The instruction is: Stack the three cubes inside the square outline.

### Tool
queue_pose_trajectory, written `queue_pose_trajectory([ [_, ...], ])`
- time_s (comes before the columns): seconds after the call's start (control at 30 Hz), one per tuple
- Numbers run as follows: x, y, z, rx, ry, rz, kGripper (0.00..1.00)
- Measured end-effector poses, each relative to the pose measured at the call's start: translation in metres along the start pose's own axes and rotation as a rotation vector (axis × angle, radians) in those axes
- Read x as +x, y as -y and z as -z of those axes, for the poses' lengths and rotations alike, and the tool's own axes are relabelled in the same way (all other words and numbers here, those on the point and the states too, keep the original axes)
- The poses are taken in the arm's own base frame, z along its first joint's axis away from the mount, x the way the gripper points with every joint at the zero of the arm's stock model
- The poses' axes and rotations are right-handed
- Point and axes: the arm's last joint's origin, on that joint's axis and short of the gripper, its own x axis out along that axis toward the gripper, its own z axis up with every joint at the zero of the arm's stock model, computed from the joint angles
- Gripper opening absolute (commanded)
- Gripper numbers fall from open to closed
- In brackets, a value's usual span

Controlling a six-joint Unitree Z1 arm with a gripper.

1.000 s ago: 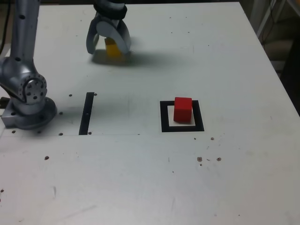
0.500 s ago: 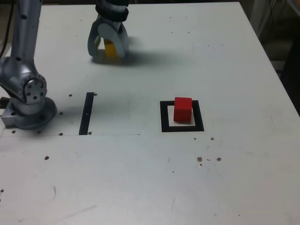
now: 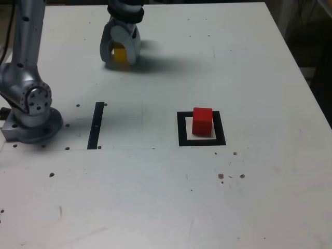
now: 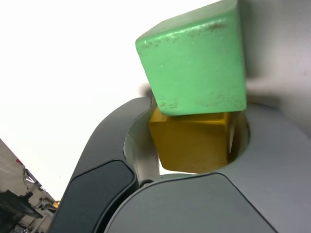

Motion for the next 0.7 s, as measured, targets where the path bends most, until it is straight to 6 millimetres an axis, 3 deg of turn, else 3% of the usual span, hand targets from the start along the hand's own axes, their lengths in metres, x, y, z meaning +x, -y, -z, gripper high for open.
queue_pose_trajectory([
  [0.37, -0.016, 0.016, 0.003, 0.02, 0.045, -0.013, 0.3],
  [0.7, -0.042, 0.053, -0.003, 0.073, 0.158, -0.028, 0.3],
])
